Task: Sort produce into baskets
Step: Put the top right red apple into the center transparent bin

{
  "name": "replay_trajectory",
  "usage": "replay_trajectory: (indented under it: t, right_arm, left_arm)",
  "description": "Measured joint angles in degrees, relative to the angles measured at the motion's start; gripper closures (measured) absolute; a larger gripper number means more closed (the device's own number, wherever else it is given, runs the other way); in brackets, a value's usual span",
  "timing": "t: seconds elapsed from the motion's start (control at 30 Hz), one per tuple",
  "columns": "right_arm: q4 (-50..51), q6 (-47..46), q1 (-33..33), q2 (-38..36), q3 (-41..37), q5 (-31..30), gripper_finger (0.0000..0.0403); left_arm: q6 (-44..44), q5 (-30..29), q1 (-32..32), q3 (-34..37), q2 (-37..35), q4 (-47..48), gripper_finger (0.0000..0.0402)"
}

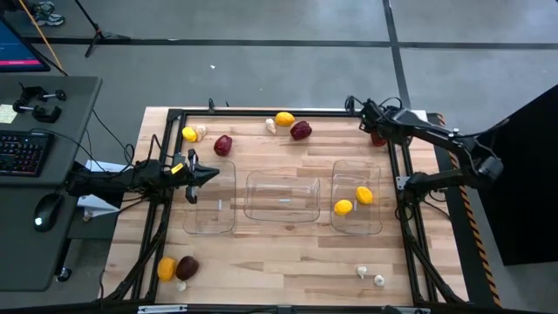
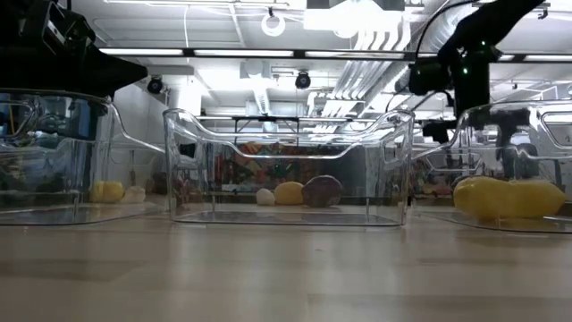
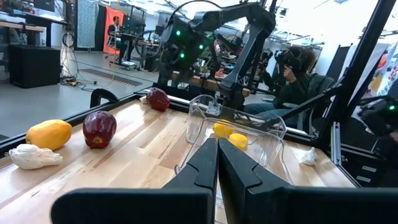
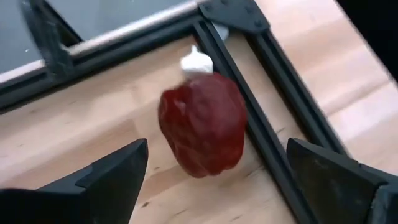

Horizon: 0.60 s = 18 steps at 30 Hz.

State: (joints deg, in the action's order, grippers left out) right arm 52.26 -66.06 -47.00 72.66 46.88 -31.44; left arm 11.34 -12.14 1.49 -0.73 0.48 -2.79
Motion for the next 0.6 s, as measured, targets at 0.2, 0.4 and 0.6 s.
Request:
replay_trajectory:
  t: [0.2,0.4,0.6]
  right_arm:
    - [-14.16,3.82,-3.21,0.04,-7.01,0.06,0.0031]
    - [-19.95,12.88,-7.89,1.17,-9.19,0.27,0.0031]
    - [-19.28,16.62,-9.1,7.49,-9.32,5.32,0.0031]
  left_arm:
    - [-0.01,0.0,-0.01,0.0,0.01,0.0,0.0402]
    - [0.0,0.0,-0.01,0.0,0.01,0.0,0.0402]
    - [-0.01,0.0,0.0,0.01,-0.01,0.0,0.0402]
